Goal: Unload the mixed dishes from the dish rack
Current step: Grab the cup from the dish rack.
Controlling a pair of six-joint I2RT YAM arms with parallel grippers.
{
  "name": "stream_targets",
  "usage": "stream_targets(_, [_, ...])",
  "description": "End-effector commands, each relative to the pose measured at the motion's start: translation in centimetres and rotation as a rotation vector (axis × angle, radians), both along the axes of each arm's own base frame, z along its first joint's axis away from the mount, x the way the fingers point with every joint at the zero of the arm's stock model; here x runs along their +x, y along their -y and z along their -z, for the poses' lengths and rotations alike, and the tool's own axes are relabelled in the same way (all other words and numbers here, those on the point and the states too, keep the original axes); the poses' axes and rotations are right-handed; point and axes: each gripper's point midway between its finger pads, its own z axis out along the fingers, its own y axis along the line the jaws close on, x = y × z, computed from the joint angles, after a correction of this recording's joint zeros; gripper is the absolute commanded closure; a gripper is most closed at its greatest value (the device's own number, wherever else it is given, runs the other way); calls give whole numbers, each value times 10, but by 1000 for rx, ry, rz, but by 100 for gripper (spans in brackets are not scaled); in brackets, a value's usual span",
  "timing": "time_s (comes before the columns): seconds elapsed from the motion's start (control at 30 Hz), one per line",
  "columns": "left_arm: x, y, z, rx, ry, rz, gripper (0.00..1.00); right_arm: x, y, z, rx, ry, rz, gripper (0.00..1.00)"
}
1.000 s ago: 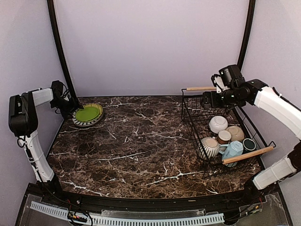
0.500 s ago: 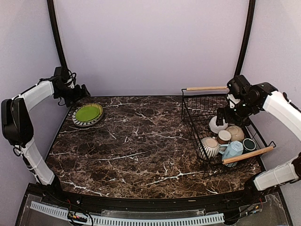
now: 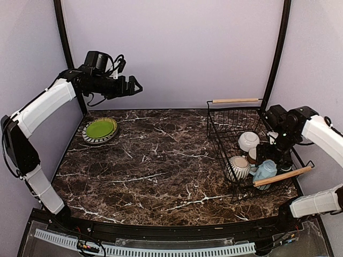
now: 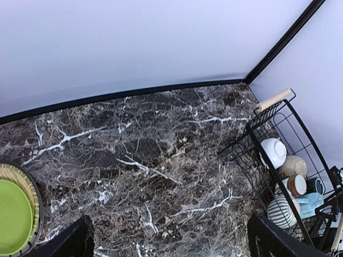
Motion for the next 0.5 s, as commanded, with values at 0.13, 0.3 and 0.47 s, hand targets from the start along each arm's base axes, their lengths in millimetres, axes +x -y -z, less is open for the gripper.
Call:
stream_targets(0.13, [-16,-16,51,126,-65,-1,1,-20,17,18,-68,-79,109,9])
stream_targets(0.3, [-21,-16,43,108,-45,8,1,-7,18,26,-100,-77,124,9])
stream_targets(0.47, [-23,-15,40,98,-38,11,1,6,19,34,-106,-47,136,9])
